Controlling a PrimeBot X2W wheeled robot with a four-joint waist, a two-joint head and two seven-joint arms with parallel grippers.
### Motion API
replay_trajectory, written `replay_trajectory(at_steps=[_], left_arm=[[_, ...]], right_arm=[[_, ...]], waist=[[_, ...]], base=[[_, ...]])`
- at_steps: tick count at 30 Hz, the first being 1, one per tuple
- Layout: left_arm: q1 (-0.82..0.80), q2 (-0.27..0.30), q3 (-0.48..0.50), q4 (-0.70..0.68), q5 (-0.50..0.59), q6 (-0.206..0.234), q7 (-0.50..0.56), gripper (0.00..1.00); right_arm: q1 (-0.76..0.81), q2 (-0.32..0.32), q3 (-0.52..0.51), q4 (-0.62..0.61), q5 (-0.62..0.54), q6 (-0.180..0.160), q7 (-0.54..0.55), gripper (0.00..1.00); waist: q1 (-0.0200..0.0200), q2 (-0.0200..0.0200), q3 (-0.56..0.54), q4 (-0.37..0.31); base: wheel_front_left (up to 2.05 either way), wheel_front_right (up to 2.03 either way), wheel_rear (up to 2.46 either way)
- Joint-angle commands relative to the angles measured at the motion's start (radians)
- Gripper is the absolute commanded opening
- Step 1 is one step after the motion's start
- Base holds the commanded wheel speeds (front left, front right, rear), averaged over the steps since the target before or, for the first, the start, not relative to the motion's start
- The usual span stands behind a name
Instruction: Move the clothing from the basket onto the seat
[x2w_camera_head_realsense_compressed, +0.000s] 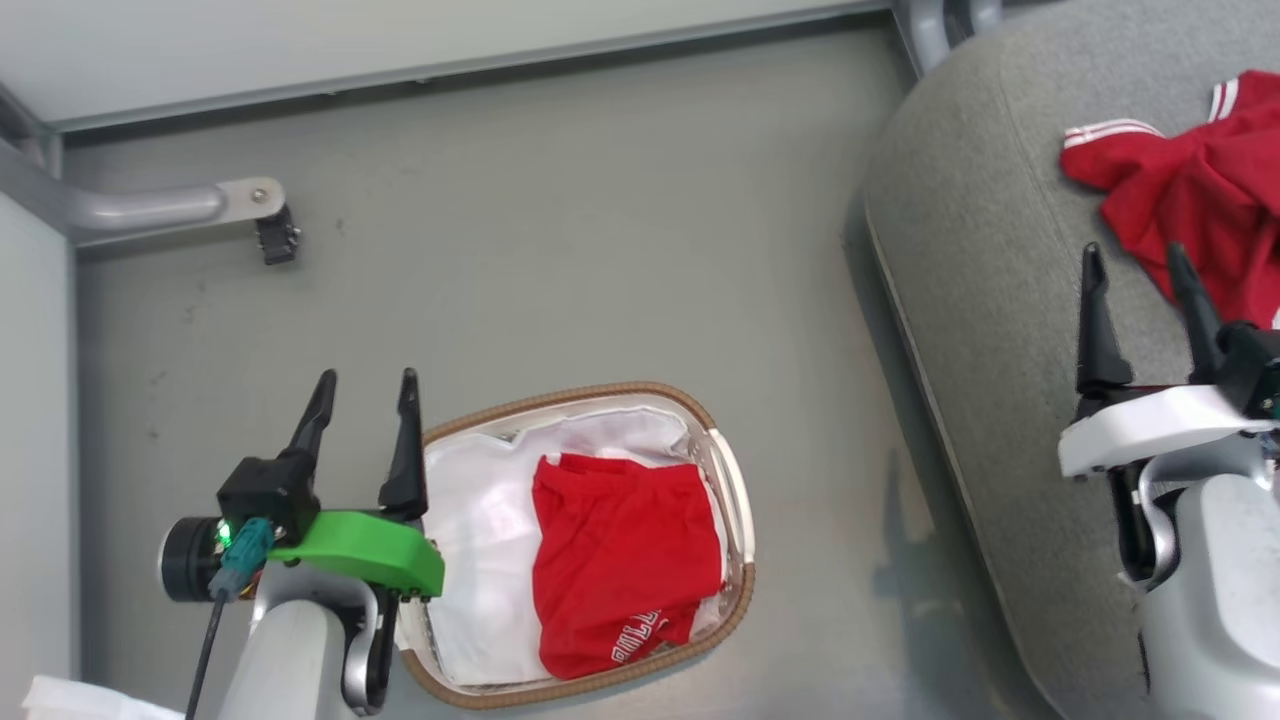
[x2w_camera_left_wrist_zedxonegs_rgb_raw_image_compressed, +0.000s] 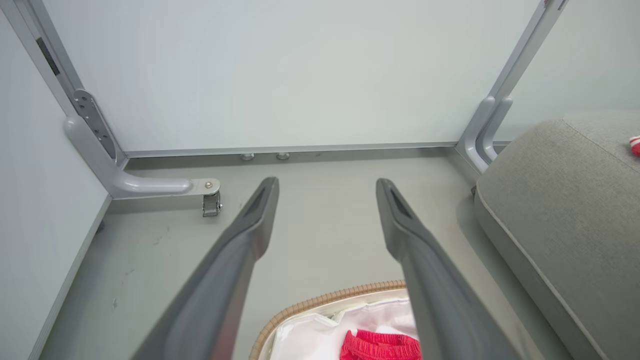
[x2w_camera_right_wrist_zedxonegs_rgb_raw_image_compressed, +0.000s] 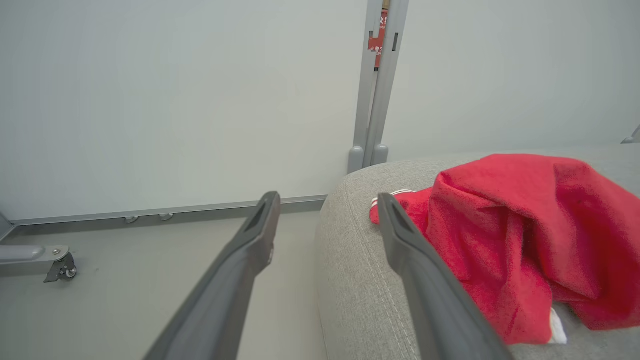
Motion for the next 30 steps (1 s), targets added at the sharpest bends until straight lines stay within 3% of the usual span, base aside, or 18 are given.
replay_trajectory(at_steps=[1,12,30], left_arm=[[0.027,-0.001,0.019,-0.004,0.016,0.007,0.0,1.0],[0.125,-0.002,0.096,-0.012,0.012,0.012,0.0,1.0],[0.234,-0.002,0.077,-0.023,-0.018,0.021,0.0,1.0]], right_arm=[[0.03,0.006,0.016,-0.005,0.009,-0.001,-0.005,1.0],[0.13,0.032,0.124,0.0,0.029,-0.001,-0.005,1.0],[0.258,0.047,0.135,0.028,0.042,-0.001,-0.005,1.0]], waist=[[0.0,0.0,-0.066,0.062],[0.0,0.0,-0.157,0.106],[0.0,0.0,-0.239,0.097]], base=[[0.0,0.0,0.0],[0.0,0.0,0.0],[0.0,0.0,0.0]])
